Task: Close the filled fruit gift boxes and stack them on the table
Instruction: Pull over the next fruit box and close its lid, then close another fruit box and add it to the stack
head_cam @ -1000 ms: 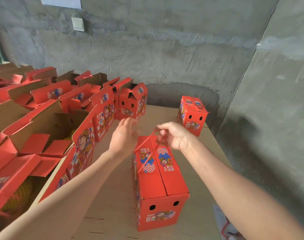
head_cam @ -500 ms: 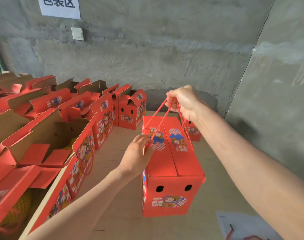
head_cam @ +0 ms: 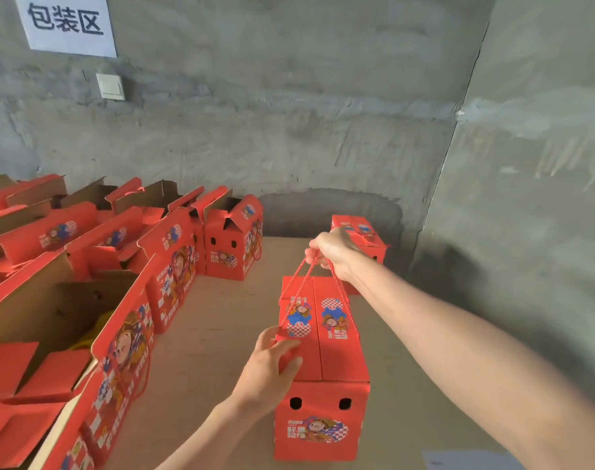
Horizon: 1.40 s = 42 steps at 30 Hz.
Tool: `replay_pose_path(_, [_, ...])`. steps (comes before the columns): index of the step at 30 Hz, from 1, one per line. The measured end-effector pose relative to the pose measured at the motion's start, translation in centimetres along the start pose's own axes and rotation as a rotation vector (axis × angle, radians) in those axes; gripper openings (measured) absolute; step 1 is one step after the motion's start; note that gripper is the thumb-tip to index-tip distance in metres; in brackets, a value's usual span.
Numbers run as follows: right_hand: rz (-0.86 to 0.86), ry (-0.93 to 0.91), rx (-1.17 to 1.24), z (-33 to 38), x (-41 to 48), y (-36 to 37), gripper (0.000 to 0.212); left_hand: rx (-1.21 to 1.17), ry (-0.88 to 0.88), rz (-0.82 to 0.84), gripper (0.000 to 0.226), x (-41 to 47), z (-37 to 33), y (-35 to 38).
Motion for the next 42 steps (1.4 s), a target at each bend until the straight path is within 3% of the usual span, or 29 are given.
replay_pose_path(10, [-0.07, -0.13, 0.031, 3.7, 10.2, -2.4, 0.014, -0.047, 0.02, 0.189, 0.071, 10.8, 4.9, 3.1])
replay_pose_path(13, [-0.036, -0.191, -0.096, 3.7, 13.4, -1.7, 0.025, -0.002, -0.003, 0.213, 0.065, 13.3, 7.4, 4.9])
replay_pose_path(17, [-0.032, -0.2, -0.177, 1.2, 17.3, -0.9, 0.031, 0.037, -0.06, 0.097, 0.056, 16.5, 9.5, 6.3])
replay_pose_path(18, [-0.041, -0.214, -0.238, 0.5, 18.0, -0.9, 0.029, 0.024, -0.073, 0.053, 0.054, 17.4, 9.8, 6.3])
replay_pose_path(20, [-0.126, -0.303, -0.62, -1.2, 18.5, -1.0, 0.021, 0.003, -0.068, -0.006, 0.051, 18.8, 10.2, 6.1])
replay_pose_path(21, [-0.159, -0.357, -0.847, -2.4, 18.4, -0.6, 0.024, -0.015, -0.063, -0.014, 0.05, 19.2, 10.2, 5.8])
replay_pose_path(22, [-0.133, -0.404, -1.012, -4.5, 18.2, 0.3, 0.044, -0.034, -0.059, -0.014, 0.05, 19.3, 10.4, 5.7])
replay_pose_path(24, [0.082, -0.486, -1.13, -9.3, 17.3, 2.7, 0.072, -0.064, -0.032, -0.011, 0.05, 19.3, 10.7, 5.5])
replay_pose_path(26, [0.215, -0.604, -1.194, -12.7, 16.7, 4.7, 0.062, -0.076, -0.017, -0.025, 0.045, 19.3, 11.4, 5.3])
replay_pose_path(29, [0.176, -0.701, -1.242, -13.5, 18.1, 5.4, 0.057, -0.157, -0.063, -0.03, 0.034, 20.2, 12.8, 5.0])
replay_pose_path(33, [0.16, -0.781, -1.289, -13.1, 20.7, 6.9, 0.064, -0.223, -0.135, 0.048, 0.036, 22.7, 15.2, 4.4])
replay_pose_path(39, [0.033, -0.723, -1.261, -11.7, 27.1, 7.3, 0.061, 0.007, -0.049, -0.025, 0.036, 27.5, 15.7, 5.3])
replay_pose_path(42, [-0.018, -0.699, -1.227, -10.7, 31.2, 6.5, 0.068, 0.077, -0.033, 0.024, 0.04, 28.9, 17.1, 5.7])
Point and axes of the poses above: each hand's wrist, its own x-axis towards the middle knuckle, its own y-axis out of the palm, z = x × y, the point moved 7 cm from there along x, towards the middle knuckle, and after that the axes turned 8 degrees about y, right-handed, at the moved point
